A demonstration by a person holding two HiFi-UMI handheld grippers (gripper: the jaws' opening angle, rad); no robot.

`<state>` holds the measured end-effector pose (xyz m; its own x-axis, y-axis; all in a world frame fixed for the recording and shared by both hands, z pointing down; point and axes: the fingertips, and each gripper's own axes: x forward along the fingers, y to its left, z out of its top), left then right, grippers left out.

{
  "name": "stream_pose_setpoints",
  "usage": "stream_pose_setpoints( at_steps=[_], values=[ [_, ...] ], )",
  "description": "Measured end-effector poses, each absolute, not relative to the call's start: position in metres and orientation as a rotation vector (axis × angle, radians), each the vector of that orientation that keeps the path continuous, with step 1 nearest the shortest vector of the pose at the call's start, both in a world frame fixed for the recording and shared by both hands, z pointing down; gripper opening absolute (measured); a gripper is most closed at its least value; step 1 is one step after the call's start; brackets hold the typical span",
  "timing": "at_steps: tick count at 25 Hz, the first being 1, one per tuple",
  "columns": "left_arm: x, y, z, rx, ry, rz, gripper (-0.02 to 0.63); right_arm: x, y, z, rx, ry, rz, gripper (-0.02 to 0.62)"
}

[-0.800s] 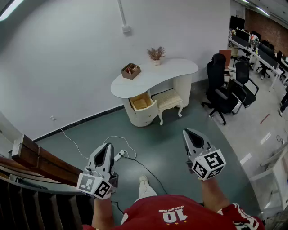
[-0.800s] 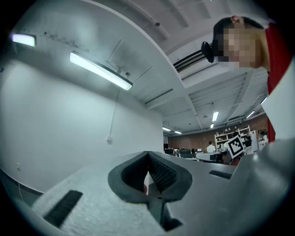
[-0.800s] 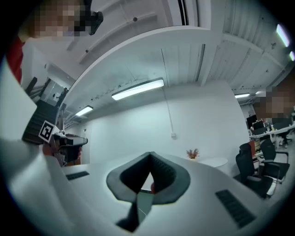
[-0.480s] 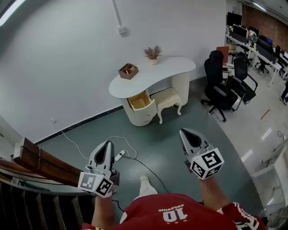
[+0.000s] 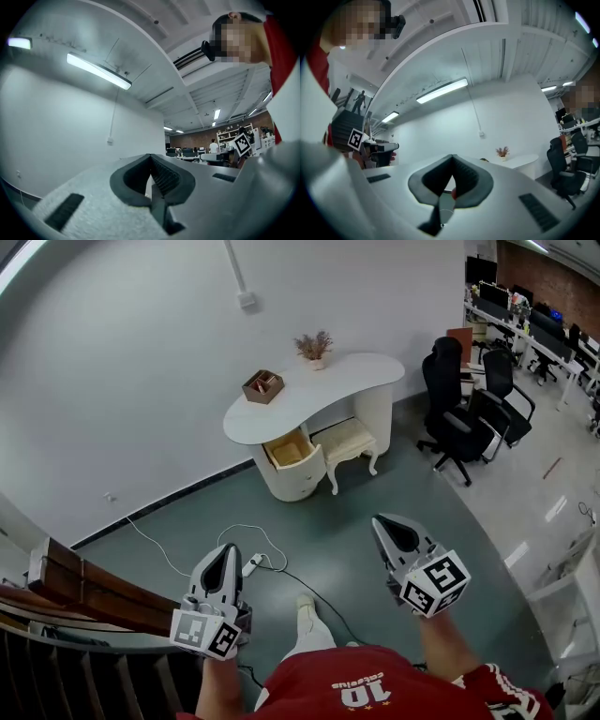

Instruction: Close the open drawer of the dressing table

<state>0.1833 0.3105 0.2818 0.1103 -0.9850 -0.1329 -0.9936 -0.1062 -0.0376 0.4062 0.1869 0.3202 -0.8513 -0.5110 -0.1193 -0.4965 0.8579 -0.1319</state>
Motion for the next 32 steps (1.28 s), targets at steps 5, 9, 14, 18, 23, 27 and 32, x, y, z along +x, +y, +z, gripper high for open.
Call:
stream_pose_setpoints(
  at_steps=[5,9,14,18,23,27,32],
  values=[
    [0.161,0.297,0.285,-2.275,2.029,0.159,-0.002,0.387,0.177,0.318,-0.808,2.896,-0.154,0.003],
    [0.135,0.28,0.287,-2.287,2.041,0.177,-0.002,0.362,0.159,0.314,-0.83,2.896,-0.155,0.003],
    [0.09,0.254,0.303,-2.286,2.081,0.193,-0.002,0.323,0.126,0.317,-0.859,2.888,-0.149,0.005],
    [0.036,0.218,0.303,-2.276,2.109,0.216,-0.002,0.267,0.088,0.31,-0.867,2.894,-0.125,0.005],
    [-0.016,0.178,0.304,-2.311,2.038,0.15,-0.002,0.19,0.044,0.295,-0.862,2.907,-0.054,0.005],
    [-0.051,0.144,0.303,-2.359,1.955,0.101,-0.002,0.138,0.015,0.285,-0.871,2.902,-0.034,0.005],
    [-0.099,0.107,0.299,-2.391,1.907,0.127,-0.001,0.081,-0.013,0.282,-0.91,2.882,-0.078,0.005]
  ],
)
